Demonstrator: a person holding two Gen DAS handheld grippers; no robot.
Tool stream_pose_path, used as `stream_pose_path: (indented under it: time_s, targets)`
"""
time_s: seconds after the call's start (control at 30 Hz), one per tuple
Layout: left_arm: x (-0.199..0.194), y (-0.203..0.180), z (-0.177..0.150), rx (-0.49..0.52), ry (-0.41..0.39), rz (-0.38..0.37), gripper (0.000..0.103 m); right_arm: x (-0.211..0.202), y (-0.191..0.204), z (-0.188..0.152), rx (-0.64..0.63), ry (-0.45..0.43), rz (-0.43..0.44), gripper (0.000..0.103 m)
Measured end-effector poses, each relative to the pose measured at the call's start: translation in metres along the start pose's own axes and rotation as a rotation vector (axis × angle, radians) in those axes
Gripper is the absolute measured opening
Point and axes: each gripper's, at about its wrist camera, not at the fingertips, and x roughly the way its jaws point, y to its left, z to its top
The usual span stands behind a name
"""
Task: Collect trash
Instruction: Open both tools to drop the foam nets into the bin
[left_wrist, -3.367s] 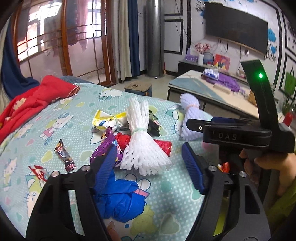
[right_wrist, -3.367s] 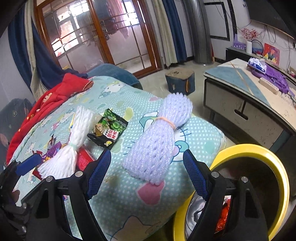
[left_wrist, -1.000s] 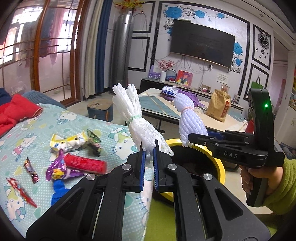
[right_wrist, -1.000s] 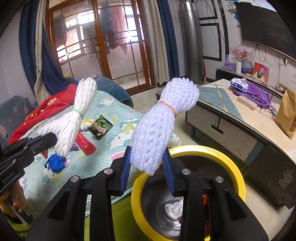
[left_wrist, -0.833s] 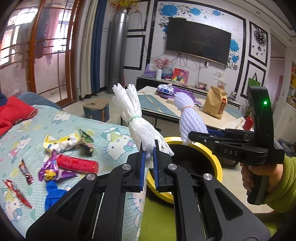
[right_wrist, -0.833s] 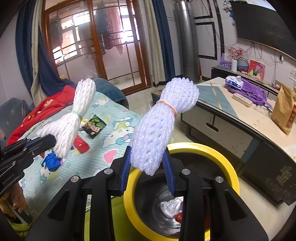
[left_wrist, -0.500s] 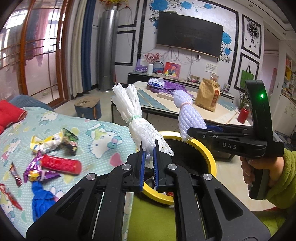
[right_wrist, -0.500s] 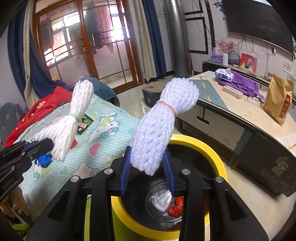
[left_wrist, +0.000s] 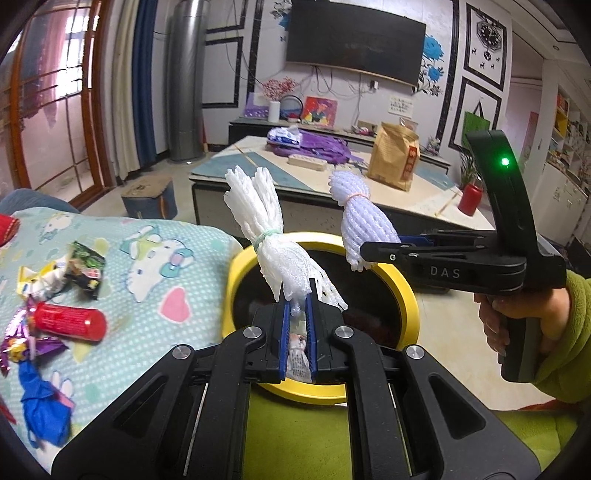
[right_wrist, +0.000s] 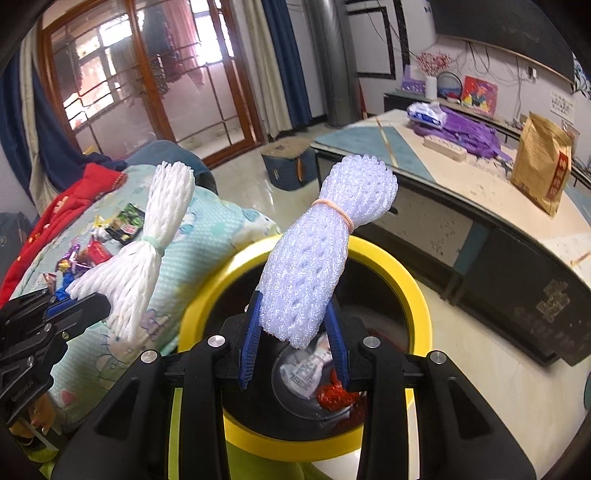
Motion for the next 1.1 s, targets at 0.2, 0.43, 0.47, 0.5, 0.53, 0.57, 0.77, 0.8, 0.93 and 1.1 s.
stream_pose_path:
  time_s: [0.2, 0.43, 0.47, 0.5, 0.53, 0.57, 0.77, 0.8, 0.93, 1.1]
  targets:
    - [0.018, -0.009, -0.004, 0.021, 0.045, -0.029, 0.004, 0.012, -0.012, -0.005, 0.018, 0.047, -0.014, 0.032]
    - [0.035, -0.015, -0.01, 0.036, 0.084, -0.053, 0.004, 0.023, -0.017, -0.01, 0.027, 0.083, -0.015, 0.034]
    - [0.037, -0.015, -0.01, 0.037, 0.089, -0.056, 0.004, 0.024, -0.018, -0.011, 0.029, 0.088, -0.014, 0.034]
    - [0.039, -0.016, -0.011, 0.037, 0.092, -0.057, 0.004, 0.027, -0.019, -0.012, 0.031, 0.095, -0.012, 0.034]
    - [0.04, -0.016, -0.011, 0.035, 0.094, -0.058, 0.005, 0.028, -0.02, -0.012, 0.033, 0.099, -0.013, 0.034]
    - [0.042, -0.014, -0.01, 0.032, 0.096, -0.06, 0.005, 0.029, -0.02, -0.013, 0.037, 0.102, -0.015, 0.035]
    - [0.047, -0.008, -0.008, 0.005, 0.093, -0.049, 0.02, 0.033, -0.027, -0.013, 0.062, 0.113, -0.025, 0.044]
    - [0.047, -0.007, -0.008, -0.001, 0.09, -0.051, 0.023, 0.033, -0.028, -0.013, 0.067, 0.111, -0.025, 0.045]
    - [0.043, -0.004, -0.006, -0.018, 0.081, -0.038, 0.041, 0.032, -0.03, -0.012, 0.075, 0.105, -0.031, 0.048]
    - [0.033, 0.004, -0.003, -0.057, 0.05, -0.018, 0.072, 0.027, -0.031, -0.01, 0.083, 0.079, -0.04, 0.056]
